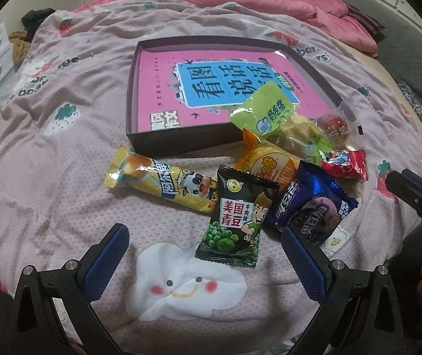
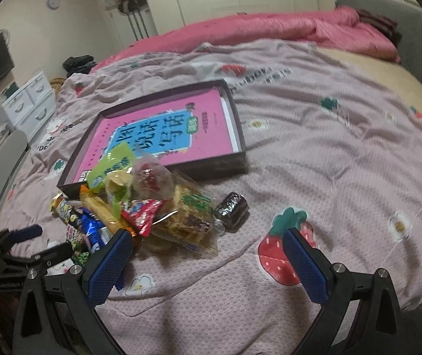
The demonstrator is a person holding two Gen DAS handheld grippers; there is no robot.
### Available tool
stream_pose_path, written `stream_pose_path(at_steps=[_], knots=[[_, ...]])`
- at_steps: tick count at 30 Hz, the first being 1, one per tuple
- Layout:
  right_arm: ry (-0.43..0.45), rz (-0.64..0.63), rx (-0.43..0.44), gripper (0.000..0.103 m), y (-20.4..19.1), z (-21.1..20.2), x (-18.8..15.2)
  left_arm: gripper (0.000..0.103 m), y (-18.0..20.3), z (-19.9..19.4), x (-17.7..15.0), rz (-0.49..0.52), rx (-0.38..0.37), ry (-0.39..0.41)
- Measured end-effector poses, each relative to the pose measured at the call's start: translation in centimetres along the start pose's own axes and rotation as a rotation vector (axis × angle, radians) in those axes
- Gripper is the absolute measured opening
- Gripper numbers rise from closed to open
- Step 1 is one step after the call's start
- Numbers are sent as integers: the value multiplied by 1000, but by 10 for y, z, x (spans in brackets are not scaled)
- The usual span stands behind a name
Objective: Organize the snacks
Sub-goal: 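Grasp the black green-pea packet with the left tool while the right tool grasps the dark wrapped chocolate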
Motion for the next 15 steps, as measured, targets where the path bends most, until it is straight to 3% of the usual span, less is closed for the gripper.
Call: stream_pose_path(at_steps=[4, 7, 10, 15], knots=[[-36, 80, -14, 101, 18, 14, 4, 102, 2, 4, -1, 11, -5, -7], [-54, 103, -38, 93, 25, 24, 9, 102, 3, 7, -1, 17, -13, -14], [-58, 62, -92, 86, 25, 30, 12, 102, 5, 10, -1, 20, -18, -16], [-56, -50, -113, 76, 17, 33, 16, 102, 6, 13, 0, 26, -29, -17]])
Point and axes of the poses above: each gripper's, at about its wrist camera, not at the fingertips, and z roughly the way its jaws point, y to its right, x to its top, the point moved 1 cm from there along z, roughly the way its jaws point, and after that the axes turned 12 degrees about -x, right-handed, at the moved point
